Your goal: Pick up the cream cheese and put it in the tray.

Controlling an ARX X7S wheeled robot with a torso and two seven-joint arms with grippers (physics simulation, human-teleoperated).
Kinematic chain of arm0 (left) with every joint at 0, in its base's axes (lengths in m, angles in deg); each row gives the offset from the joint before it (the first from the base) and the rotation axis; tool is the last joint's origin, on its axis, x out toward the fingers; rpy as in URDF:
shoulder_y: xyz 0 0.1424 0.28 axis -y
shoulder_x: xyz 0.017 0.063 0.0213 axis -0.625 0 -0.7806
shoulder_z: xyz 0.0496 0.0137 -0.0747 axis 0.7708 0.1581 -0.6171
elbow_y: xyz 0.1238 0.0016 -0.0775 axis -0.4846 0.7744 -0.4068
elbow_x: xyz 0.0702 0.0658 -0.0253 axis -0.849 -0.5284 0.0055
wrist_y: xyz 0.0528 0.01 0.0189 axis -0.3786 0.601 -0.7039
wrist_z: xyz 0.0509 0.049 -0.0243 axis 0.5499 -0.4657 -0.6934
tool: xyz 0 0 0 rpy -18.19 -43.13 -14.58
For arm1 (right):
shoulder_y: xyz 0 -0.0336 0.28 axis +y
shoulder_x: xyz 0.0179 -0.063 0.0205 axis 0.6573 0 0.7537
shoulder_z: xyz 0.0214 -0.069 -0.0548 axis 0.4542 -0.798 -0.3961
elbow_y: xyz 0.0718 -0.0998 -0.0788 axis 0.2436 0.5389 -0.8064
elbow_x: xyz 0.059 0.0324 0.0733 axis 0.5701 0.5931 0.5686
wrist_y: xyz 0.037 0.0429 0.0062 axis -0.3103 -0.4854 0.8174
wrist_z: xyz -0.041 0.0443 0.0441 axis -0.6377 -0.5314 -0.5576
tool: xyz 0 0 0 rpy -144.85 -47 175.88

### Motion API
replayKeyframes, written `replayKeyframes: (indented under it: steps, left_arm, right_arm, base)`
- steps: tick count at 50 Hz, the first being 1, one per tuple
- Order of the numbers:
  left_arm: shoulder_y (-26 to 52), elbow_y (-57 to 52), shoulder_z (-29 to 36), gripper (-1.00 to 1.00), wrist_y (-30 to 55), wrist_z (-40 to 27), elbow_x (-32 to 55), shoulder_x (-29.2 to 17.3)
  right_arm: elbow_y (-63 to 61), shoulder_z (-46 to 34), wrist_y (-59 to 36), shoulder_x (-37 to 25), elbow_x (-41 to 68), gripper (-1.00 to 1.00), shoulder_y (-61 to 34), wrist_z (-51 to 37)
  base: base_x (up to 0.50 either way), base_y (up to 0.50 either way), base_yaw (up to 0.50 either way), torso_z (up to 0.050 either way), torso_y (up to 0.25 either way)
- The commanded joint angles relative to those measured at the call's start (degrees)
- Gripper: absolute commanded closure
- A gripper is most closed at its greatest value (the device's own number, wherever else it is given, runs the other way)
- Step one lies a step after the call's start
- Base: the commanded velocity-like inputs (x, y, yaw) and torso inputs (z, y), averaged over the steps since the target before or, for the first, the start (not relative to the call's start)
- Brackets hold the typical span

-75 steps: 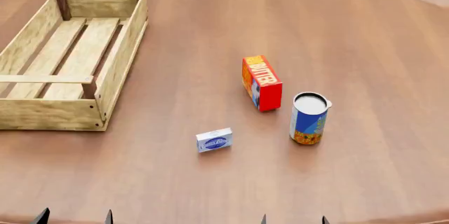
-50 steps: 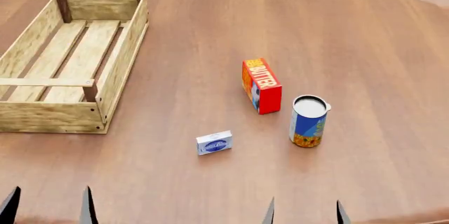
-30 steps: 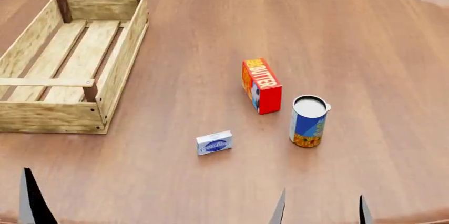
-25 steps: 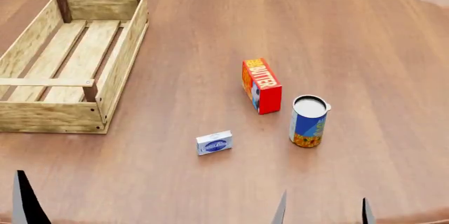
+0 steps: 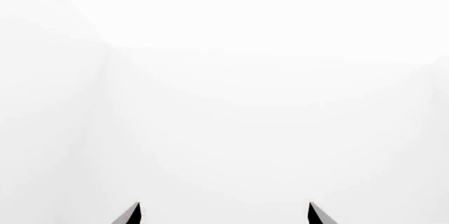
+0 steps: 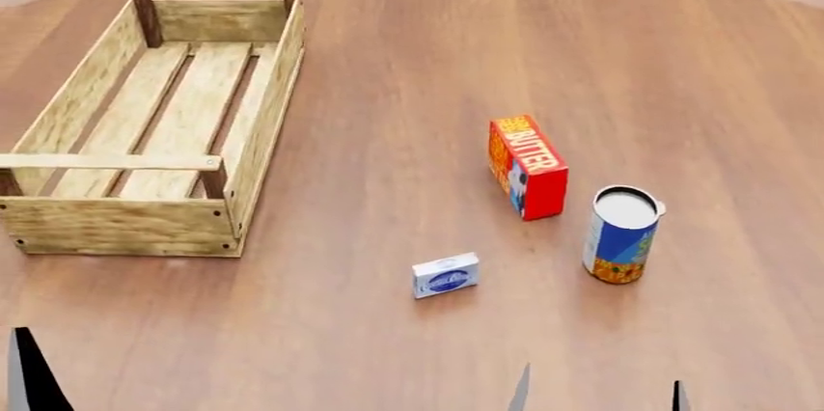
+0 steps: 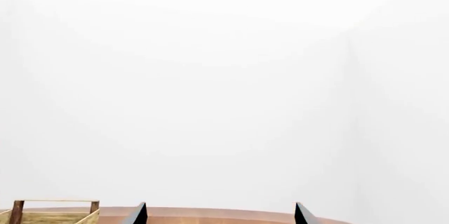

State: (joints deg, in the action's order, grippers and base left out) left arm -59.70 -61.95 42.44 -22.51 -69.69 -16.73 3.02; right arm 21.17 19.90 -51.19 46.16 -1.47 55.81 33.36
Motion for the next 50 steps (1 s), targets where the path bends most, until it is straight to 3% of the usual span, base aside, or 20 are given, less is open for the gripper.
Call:
replayKeyframes:
  steps: [1,50]
  left_arm:
    - [0.1,1.1,0.8,-1.0,-1.1,-1.0,-0.2,-0.5]
    - [0.3,1.9,3.1,-1.0,-2.0,-4.2,-1.0,-2.6]
  right_arm:
    - [1.1,-0.8,0.8,-0.5,-0.3,-1.0,-0.2,-1.1]
    - [1.3,-3.3,0.0,-2.2,-1.2,-1.0,-0.7,-4.4]
  base:
    - [0.11,0.34,0.0,0.0,0.0]
    - [0.11,0.38,0.0,0.0,0.0]
